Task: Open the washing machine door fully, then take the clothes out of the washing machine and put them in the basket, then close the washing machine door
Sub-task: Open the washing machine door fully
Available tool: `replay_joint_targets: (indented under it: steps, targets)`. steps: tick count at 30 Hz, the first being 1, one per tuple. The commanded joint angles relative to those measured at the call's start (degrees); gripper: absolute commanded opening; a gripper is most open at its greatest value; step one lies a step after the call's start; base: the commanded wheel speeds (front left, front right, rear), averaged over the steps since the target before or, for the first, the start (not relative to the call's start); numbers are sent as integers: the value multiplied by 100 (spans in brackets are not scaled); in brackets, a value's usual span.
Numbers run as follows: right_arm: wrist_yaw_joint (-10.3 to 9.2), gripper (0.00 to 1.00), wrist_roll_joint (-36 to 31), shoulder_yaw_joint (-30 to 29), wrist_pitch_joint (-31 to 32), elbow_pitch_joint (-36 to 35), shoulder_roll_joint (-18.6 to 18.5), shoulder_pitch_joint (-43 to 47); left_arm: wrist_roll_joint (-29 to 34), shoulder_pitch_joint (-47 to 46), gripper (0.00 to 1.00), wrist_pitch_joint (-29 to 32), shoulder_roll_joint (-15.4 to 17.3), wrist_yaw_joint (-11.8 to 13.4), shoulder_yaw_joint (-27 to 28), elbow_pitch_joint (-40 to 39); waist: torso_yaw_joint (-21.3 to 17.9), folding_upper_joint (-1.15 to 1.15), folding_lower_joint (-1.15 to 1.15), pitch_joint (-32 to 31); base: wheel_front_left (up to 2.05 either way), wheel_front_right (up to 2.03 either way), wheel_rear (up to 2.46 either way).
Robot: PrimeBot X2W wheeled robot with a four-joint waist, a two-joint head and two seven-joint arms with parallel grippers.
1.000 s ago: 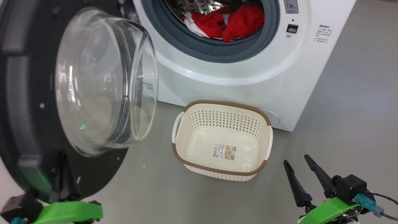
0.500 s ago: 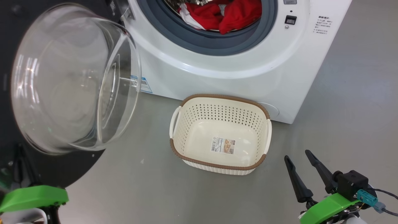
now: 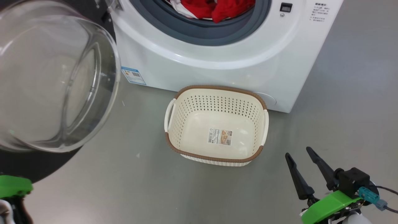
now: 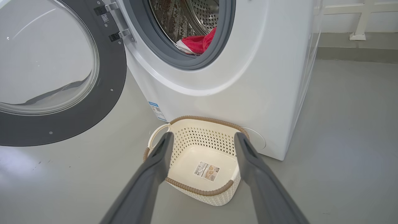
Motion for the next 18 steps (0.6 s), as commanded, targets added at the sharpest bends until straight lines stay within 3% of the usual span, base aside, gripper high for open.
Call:
replay_joint_targets:
  steps: [1, 18]
  targets:
    - [35, 100, -23, 134, -37, -146, -57, -194, 49, -153, 0, -35, 371, -21, 266, -85, -30, 0, 0, 58, 0, 0, 0]
    - [35, 100, -46, 100, -37, -211, -159, -274, 524, -801, 0, -35, 821, -125, 1042, 724, -89, 0, 0, 380, 0, 0, 0]
